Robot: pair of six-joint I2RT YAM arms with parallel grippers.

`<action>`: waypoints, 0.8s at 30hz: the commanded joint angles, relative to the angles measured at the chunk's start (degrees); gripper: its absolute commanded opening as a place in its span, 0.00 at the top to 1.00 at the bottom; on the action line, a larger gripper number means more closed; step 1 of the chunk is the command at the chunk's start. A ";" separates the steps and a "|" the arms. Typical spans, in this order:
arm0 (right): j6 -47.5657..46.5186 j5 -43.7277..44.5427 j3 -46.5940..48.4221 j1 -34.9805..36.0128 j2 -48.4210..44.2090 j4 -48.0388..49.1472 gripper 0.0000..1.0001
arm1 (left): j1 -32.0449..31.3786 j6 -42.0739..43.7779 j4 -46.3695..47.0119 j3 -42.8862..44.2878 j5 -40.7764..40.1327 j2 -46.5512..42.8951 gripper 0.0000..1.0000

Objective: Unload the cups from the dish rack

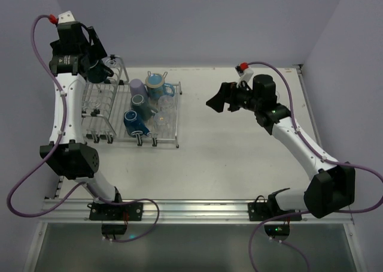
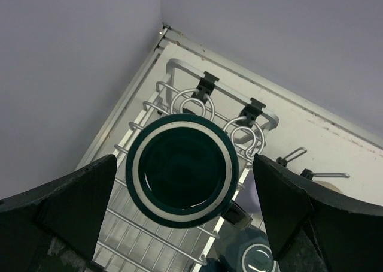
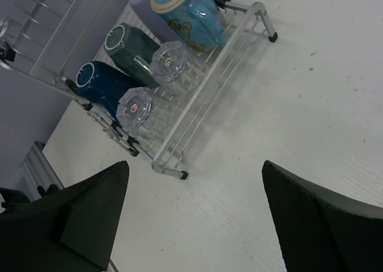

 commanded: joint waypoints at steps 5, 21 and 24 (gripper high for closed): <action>-2.75 -0.86 3.40 2.40 1.34 -0.59 0.05 | 0.18 2.09 -2.68 1.08 4.76 2.41 0.00; -3.98 0.73 3.66 3.90 1.52 -1.47 0.05 | 0.18 3.41 1.01 -2.70 0.54 4.61 0.00; -3.90 0.73 3.66 3.90 1.78 -1.47 0.04 | 0.09 3.15 1.80 -3.93 1.15 4.61 0.03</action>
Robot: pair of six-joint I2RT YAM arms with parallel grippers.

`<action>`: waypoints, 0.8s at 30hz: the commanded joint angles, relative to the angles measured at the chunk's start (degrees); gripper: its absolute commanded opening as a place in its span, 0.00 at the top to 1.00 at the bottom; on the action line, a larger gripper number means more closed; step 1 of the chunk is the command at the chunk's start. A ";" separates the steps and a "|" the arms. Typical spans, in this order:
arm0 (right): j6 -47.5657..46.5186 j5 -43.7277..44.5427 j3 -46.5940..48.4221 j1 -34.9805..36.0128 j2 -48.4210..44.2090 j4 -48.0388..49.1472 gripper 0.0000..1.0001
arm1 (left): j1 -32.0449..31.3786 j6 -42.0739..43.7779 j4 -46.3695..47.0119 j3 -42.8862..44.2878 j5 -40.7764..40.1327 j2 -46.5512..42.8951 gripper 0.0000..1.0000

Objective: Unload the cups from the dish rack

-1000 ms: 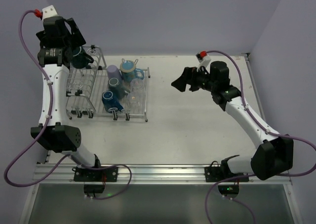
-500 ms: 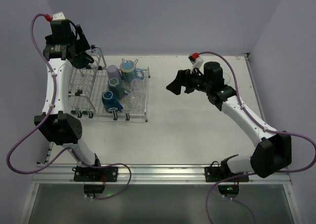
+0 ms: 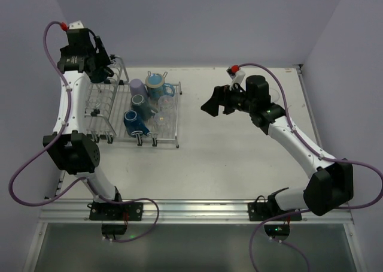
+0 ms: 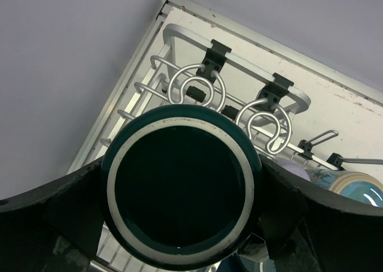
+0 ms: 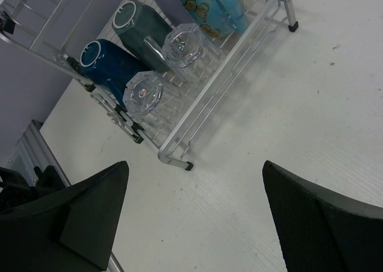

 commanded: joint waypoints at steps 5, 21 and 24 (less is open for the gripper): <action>-0.77 0.86 2.20 0.18 -0.12 0.74 0.05 | 0.18 1.04 4.72 -3.44 0.43 -1.82 0.44; 15.57 -3.79 -1.05 1.06 -3.20 14.26 0.07 | 0.09 -2.82 13.95 -9.06 10.01 -18.25 0.79; 20.31 -6.26 -1.32 1.67 -3.11 18.30 0.07 | 0.09 -4.23 17.01 -13.28 17.70 -22.21 0.82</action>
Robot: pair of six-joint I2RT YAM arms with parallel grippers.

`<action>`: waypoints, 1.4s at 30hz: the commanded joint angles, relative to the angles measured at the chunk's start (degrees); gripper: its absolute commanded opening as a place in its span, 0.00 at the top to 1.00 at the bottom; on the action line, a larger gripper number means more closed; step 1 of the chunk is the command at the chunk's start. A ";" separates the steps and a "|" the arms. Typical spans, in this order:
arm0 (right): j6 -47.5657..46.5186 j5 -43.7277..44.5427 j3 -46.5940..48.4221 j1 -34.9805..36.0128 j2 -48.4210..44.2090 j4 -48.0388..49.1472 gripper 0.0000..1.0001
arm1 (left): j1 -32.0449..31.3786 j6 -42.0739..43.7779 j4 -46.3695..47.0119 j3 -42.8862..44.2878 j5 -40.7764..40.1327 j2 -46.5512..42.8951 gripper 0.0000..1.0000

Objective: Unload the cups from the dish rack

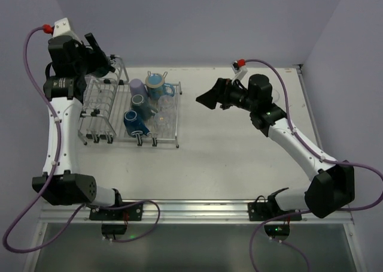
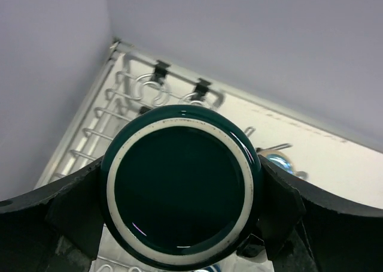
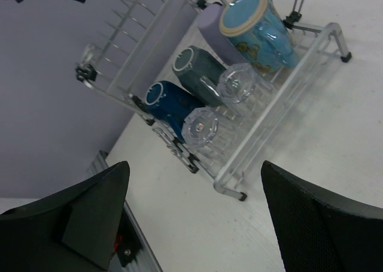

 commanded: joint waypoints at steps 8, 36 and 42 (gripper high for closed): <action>24.74 -4.23 -5.51 1.76 -3.80 23.59 0.18 | -10.33 -11.73 30.32 -28.22 32.26 -18.63 0.88; 50.60 -9.15 -13.43 6.34 1.82 57.09 0.44 | -30.04 -23.01 69.81 -52.50 42.99 -24.27 0.94; 55.26 -8.97 -12.99 6.95 4.63 63.61 0.49 | -32.14 -21.60 69.81 -52.86 43.35 -24.18 0.90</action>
